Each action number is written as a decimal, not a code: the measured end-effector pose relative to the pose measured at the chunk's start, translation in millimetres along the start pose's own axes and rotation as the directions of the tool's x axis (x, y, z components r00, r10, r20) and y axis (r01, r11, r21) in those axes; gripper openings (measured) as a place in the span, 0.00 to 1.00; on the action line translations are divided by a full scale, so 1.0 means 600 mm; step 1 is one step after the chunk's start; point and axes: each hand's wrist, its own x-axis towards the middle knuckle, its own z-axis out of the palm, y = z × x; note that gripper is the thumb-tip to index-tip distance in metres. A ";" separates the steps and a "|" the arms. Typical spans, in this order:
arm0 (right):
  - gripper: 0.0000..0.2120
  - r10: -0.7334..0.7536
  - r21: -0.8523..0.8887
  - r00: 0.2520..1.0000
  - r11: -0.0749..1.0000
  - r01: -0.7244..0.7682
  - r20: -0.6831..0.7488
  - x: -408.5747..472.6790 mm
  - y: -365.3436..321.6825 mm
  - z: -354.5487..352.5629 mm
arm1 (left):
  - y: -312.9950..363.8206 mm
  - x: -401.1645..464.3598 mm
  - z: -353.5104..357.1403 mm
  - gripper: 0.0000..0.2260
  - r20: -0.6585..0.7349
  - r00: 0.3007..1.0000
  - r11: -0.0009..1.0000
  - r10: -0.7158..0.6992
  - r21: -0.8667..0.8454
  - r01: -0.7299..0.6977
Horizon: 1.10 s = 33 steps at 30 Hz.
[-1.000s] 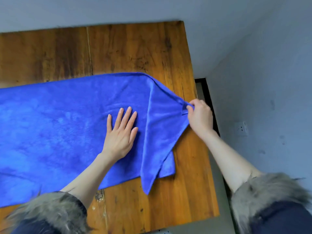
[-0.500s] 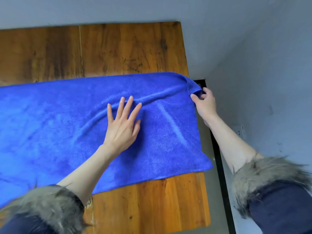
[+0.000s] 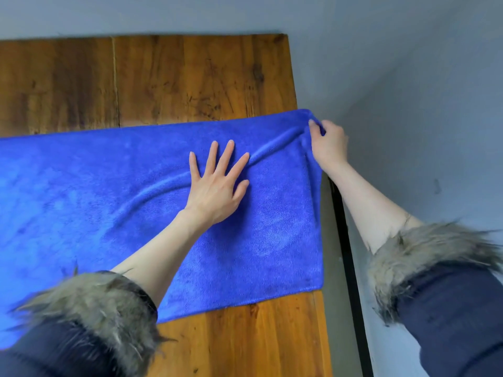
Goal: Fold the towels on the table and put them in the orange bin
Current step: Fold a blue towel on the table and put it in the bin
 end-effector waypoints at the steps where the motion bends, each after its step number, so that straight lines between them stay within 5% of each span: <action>1: 0.20 0.033 0.027 0.999 0.999 -0.033 -0.011 0.002 -0.002 0.001 | -0.002 0.000 0.001 0.25 0.009 1.000 1.000 0.002 0.003 -0.002; 7: 0.04 -0.008 0.100 1.000 0.995 0.006 0.022 -0.012 -0.033 -0.012 | -0.010 0.000 -0.016 0.20 -0.015 1.000 0.982 0.016 -0.187 -0.018; 10: 0.03 -0.089 0.073 0.995 0.994 0.086 0.041 -0.029 -0.068 -0.014 | -0.008 -0.020 -0.038 0.15 -0.093 0.992 0.863 -0.088 -0.504 0.029; 13: 0.06 -0.140 0.085 0.983 0.988 0.130 0.122 -0.058 -0.115 0.008 | -0.008 -0.050 -0.057 0.14 -0.108 0.982 0.775 -0.152 -0.630 0.050; 18: 0.17 -0.092 0.233 0.818 0.971 -0.052 0.568 -0.113 -0.162 0.057 | -0.012 -0.074 -0.072 0.13 0.097 0.927 0.535 -0.362 -0.792 0.292; 22: 0.07 -0.079 0.261 0.904 0.965 -0.037 0.420 -0.140 -0.119 0.047 | -0.017 -0.078 -0.067 0.12 0.264 0.831 0.259 -0.489 -0.866 0.428; 25: 0.05 -0.036 0.127 0.948 0.992 -0.005 0.318 -0.175 -0.064 0.021 | -0.009 -0.087 -0.051 0.09 0.433 0.732 0.043 -0.527 -0.846 0.531; 33: 0.07 0.087 -0.391 0.818 0.903 0.176 0.569 -0.283 0.039 -0.042 | 0.068 -0.119 -0.017 0.07 0.531 0.717 0.192 -0.452 -0.728 0.659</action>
